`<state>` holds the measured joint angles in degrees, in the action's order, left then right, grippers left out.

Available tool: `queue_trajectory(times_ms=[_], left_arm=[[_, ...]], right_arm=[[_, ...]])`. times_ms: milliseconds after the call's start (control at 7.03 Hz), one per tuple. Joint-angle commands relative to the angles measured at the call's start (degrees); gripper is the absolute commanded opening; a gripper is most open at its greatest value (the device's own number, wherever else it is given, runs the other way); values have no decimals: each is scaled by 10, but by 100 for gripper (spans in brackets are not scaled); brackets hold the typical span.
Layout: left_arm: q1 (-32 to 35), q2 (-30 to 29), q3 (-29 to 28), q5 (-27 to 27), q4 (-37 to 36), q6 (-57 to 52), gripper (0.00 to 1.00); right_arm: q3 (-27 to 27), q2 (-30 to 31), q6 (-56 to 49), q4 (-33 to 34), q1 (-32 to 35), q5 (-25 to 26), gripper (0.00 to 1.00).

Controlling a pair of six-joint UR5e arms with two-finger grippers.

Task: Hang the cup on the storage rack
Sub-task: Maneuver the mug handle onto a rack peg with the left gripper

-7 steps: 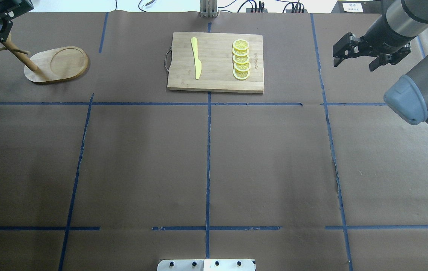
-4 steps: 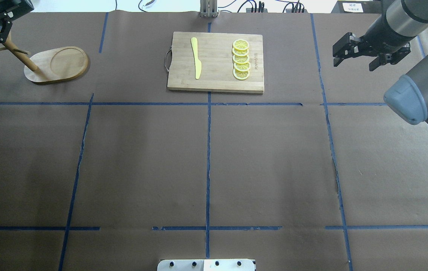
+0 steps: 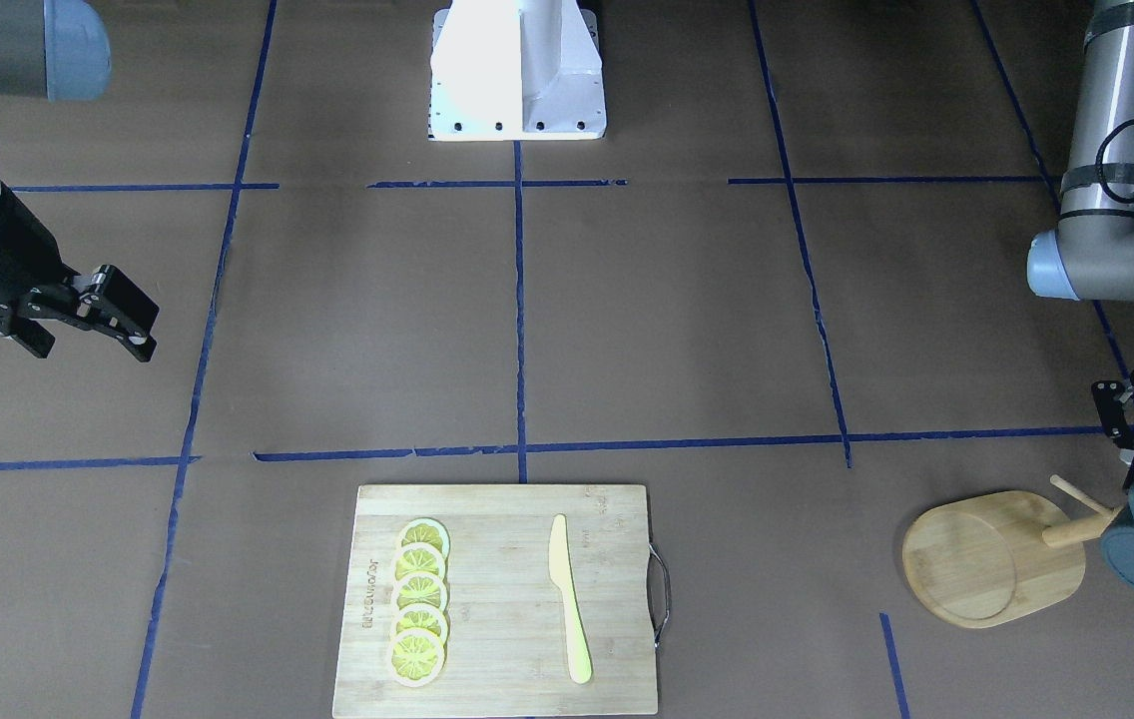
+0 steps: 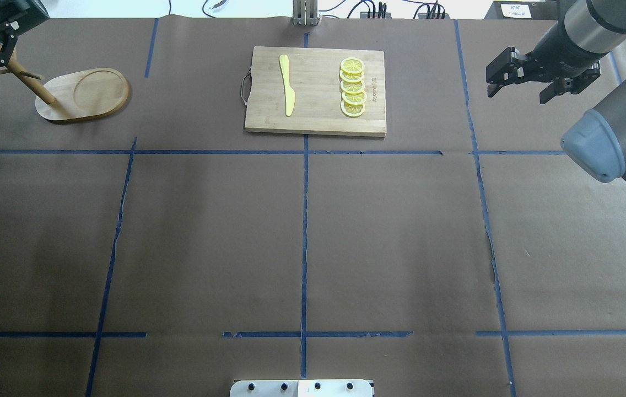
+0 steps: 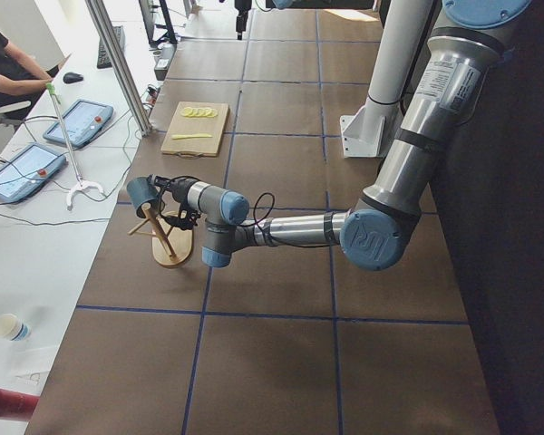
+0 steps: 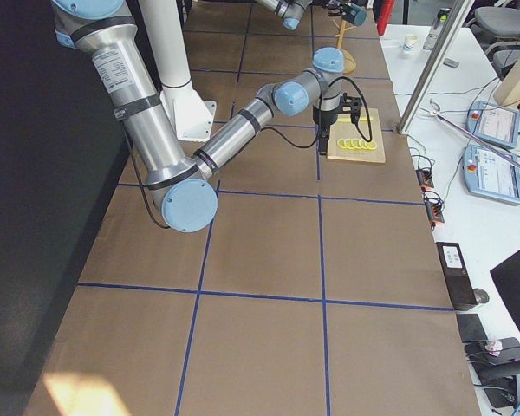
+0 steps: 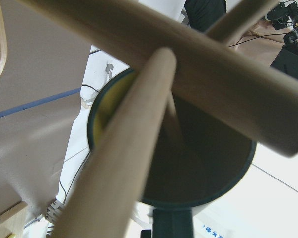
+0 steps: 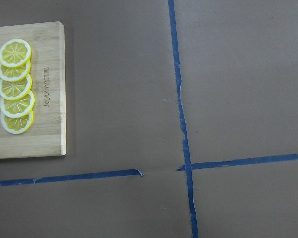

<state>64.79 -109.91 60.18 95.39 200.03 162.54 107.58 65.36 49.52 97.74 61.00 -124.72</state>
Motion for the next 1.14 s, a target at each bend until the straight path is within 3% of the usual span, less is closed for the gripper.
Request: queue_trajectory(times_ms=[0,142,569,711,995], left_arm=[[0,0,-9,0,0,8,12],[0,0,-9,1,0,8,13],[-1,2,-10,2,1,7,56],[0,4,-9,4,1,7,100],[2,8,8,7,1,8,100]], right_arm=[[0,-1,0,0,0,0,100],[0,-1,0,0,0,0,100],[0,0,0,0,0,0,100],[0,0,0,0,0,0,100],[-1,0,0,0,0,0,100]])
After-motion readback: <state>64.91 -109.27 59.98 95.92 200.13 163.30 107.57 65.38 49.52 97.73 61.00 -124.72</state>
